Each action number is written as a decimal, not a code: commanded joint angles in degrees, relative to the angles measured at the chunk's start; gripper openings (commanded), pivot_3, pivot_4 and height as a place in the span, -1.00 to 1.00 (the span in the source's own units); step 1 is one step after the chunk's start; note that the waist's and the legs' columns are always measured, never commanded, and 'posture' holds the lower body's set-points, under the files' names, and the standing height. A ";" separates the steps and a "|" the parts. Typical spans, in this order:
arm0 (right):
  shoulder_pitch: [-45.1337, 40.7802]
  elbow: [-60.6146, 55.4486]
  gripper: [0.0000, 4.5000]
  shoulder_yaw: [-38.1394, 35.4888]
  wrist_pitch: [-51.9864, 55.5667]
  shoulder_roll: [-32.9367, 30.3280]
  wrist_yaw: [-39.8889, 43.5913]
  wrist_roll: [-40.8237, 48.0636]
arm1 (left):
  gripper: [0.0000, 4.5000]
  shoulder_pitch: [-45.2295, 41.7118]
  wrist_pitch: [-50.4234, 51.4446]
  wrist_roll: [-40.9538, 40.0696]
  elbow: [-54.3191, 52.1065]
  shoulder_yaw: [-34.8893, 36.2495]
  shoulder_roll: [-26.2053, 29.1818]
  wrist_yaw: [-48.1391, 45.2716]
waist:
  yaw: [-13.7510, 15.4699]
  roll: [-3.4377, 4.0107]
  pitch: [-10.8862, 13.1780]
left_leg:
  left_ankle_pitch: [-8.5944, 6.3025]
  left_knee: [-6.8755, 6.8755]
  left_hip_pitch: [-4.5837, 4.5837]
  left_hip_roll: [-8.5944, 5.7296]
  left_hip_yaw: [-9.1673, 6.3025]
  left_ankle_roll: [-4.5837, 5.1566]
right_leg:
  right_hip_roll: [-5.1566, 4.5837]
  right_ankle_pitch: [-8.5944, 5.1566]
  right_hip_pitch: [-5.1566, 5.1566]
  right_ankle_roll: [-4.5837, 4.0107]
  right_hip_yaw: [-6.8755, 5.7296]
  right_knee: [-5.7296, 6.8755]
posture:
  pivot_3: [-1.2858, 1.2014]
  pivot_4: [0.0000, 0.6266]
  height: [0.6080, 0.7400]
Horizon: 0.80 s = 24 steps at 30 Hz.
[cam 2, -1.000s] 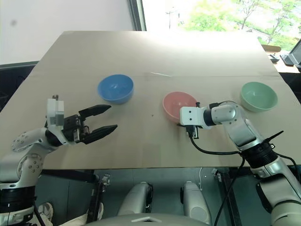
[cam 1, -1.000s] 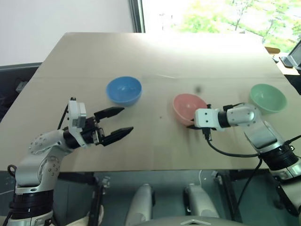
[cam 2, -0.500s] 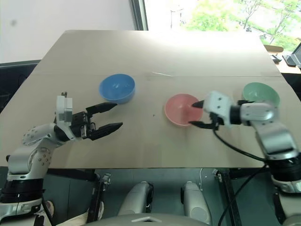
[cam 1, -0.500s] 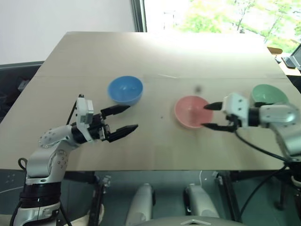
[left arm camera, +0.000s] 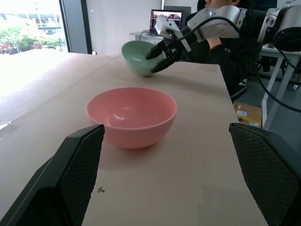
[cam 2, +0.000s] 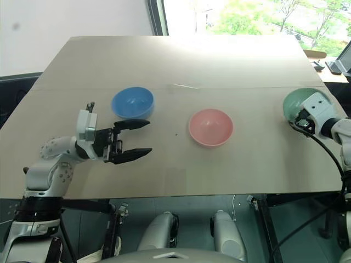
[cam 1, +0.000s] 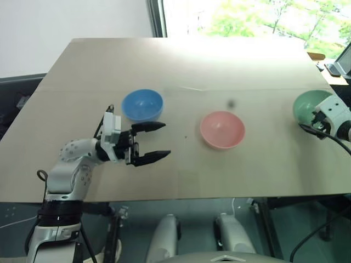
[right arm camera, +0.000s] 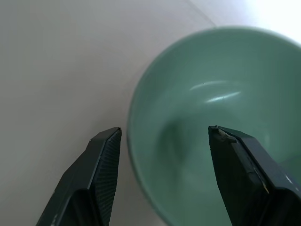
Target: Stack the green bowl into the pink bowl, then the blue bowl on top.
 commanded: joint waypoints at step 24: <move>-4.35 -51.54 -0.96 5.45 21.85 7.73 6.42 21.13 | 1.00 1.11 0.08 -0.43 -1.90 3.33 -0.93 7.23 | 0.75 0.28 0.20 | 0.00 0.04 -0.08 0.04 -0.19 0.00 | 0.04 0.00 -0.03 0.01 -0.11 0.02 | 0.03 -0.52 1.00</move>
